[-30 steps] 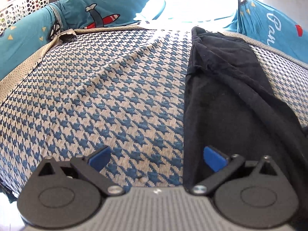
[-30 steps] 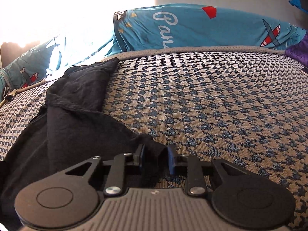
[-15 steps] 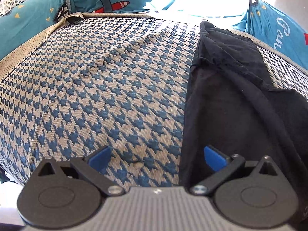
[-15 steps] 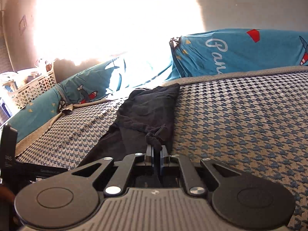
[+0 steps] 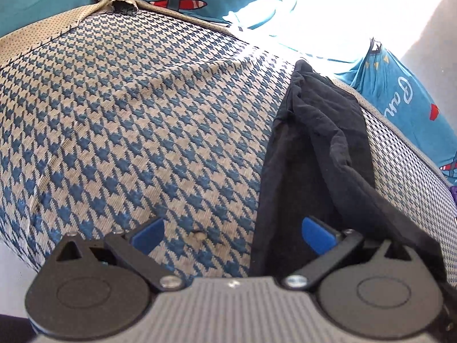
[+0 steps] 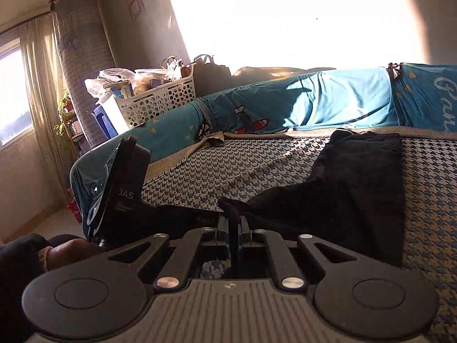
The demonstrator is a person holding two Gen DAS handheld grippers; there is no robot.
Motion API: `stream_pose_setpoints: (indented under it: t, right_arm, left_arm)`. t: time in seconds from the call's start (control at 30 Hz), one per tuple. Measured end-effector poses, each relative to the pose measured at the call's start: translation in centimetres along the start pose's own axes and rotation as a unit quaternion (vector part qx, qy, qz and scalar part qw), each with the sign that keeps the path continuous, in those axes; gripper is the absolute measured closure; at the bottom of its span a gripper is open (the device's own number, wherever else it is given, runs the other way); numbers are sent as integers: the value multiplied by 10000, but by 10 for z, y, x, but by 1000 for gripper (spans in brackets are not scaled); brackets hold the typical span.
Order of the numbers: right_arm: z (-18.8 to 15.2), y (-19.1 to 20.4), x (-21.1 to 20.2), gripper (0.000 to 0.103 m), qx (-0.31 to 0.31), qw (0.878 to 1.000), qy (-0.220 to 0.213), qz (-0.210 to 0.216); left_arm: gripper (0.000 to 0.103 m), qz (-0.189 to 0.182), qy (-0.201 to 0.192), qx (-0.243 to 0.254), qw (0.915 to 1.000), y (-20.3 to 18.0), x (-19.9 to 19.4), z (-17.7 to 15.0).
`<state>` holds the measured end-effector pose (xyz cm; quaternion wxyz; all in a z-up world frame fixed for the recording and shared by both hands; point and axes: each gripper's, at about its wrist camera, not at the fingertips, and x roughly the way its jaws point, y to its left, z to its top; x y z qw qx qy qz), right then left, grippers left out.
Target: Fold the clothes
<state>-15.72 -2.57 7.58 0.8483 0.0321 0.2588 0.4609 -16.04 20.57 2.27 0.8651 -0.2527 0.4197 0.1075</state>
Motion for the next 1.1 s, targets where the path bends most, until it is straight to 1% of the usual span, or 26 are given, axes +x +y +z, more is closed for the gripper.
stream_pose_setpoints:
  t: [0.13, 0.23, 0.3, 0.4, 0.47, 0.57, 0.67, 0.77, 0.83, 0.97, 1.1]
  right_arm:
    - [-9, 5, 10, 96, -36, 9996, 200, 207]
    - [-22, 9, 22, 96, -129, 9983, 479, 313]
    - [-34, 13, 31, 96, -289, 9964, 719, 336]
    - [-52, 16, 43, 96, -533, 9932, 1007, 242]
    - [-61, 17, 48, 95, -623, 9914, 1131, 208]
    - [-68, 18, 50, 91, -673, 9892, 1268, 280]
    - [-71, 14, 40, 90, -687, 9882, 1332, 301]
    - [-74, 10, 28, 90, -697, 9873, 1389, 316]
    - [-76, 7, 21, 90, -704, 9867, 1428, 326]
    - [-76, -12, -3, 90, -465, 9893, 1381, -99]
    - [-76, -31, -24, 88, -190, 9893, 1330, -578]
  left_arm:
    - [0, 170, -234, -367, 9989, 17, -10, 3]
    - [0, 312, -370, -521, 9975, 23, -14, 5]
    - [0, 467, -429, -456, 9969, 21, -15, 6]
    - [0, 570, -436, -294, 9970, 16, -13, 6]
    - [0, 607, -415, -209, 9971, 12, -10, 6]
    - [0, 660, -415, -63, 9969, 5, -6, 6]
    - [0, 654, -442, 140, 9968, -4, -5, 4]
    - [0, 641, -485, 450, 9957, -16, -4, 0]
    - [0, 573, -483, 638, 9951, -22, -3, -3]
    - [0, 327, -431, 918, 9943, -37, 0, -12]
    - [0, 162, -420, 1238, 9913, -54, 3, -22]
